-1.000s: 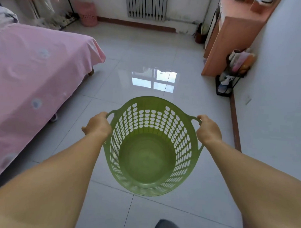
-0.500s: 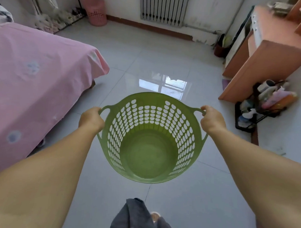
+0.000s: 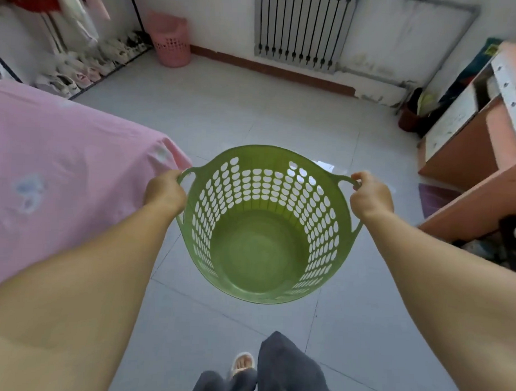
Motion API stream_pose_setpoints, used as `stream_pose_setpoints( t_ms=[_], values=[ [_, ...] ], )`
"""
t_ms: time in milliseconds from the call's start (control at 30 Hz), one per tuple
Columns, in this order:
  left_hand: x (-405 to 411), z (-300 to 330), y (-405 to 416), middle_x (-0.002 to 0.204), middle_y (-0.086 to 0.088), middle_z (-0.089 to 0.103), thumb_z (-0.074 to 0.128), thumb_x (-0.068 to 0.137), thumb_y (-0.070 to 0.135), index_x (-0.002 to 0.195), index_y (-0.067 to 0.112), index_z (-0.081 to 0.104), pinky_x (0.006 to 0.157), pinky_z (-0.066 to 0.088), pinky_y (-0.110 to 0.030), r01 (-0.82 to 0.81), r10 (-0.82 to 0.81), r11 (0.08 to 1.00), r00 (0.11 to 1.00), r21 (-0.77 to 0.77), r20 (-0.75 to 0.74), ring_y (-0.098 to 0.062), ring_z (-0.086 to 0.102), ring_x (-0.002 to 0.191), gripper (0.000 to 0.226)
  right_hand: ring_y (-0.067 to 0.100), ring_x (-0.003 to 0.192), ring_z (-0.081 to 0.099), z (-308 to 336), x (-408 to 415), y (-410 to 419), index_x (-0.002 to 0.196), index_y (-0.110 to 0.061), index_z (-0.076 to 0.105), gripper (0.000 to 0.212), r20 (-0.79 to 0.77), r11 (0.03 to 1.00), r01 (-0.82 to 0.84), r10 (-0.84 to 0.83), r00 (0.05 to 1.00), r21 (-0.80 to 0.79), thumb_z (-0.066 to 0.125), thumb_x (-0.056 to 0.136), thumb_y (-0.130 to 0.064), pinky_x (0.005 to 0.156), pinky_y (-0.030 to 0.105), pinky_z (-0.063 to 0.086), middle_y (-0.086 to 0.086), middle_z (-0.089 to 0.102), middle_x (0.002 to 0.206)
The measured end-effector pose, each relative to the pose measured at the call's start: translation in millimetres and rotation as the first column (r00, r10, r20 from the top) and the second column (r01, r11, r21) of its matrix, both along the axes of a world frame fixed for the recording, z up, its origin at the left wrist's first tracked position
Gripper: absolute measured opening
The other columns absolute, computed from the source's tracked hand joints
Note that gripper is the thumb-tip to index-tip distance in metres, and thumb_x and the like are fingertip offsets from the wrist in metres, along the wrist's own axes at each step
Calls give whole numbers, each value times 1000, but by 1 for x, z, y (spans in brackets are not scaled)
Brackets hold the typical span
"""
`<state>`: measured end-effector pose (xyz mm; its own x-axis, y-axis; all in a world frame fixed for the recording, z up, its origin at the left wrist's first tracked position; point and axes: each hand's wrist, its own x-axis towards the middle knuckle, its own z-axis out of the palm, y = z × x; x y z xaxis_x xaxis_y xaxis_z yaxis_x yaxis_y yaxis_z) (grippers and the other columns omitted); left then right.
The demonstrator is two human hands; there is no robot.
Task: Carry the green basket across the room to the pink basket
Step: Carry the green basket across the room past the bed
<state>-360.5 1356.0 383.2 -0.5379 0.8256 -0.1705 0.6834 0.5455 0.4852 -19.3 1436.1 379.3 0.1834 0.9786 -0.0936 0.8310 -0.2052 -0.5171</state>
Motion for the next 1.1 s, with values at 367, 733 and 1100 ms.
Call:
stream_pose_setpoints(
  t_ms=[367, 733, 1100],
  values=[
    [-103, -8, 299, 115, -19, 64, 41, 86, -5, 113, 7, 62, 76, 40, -34, -148, 146, 985, 989, 84, 27, -38, 57, 103, 37, 30, 108, 56, -10, -108, 322, 125, -19, 51, 48, -78, 998, -52, 50, 996, -24, 37, 85, 4, 82, 34, 44, 11, 59, 125],
    [-261, -17, 561, 109, -19, 68, 45, 84, -5, 110, 9, 65, 78, 45, -34, -204, 201, 977, 978, 55, 50, -37, 59, 102, 36, 31, 109, 55, -14, -258, 616, 123, -19, 54, 47, -81, 994, -94, 90, 993, -48, 39, 84, 2, 91, 41, 48, 12, 60, 124],
    [-432, -3, 843, 113, -22, 62, 44, 92, 6, 117, 10, 59, 66, 37, -33, -173, 174, 985, 985, 22, -16, -33, 47, 82, 29, 28, 101, 56, -15, -438, 887, 122, -20, 54, 49, -145, 995, -71, 60, 988, -71, 40, 82, 3, 77, 33, 46, 10, 60, 121]
  ],
)
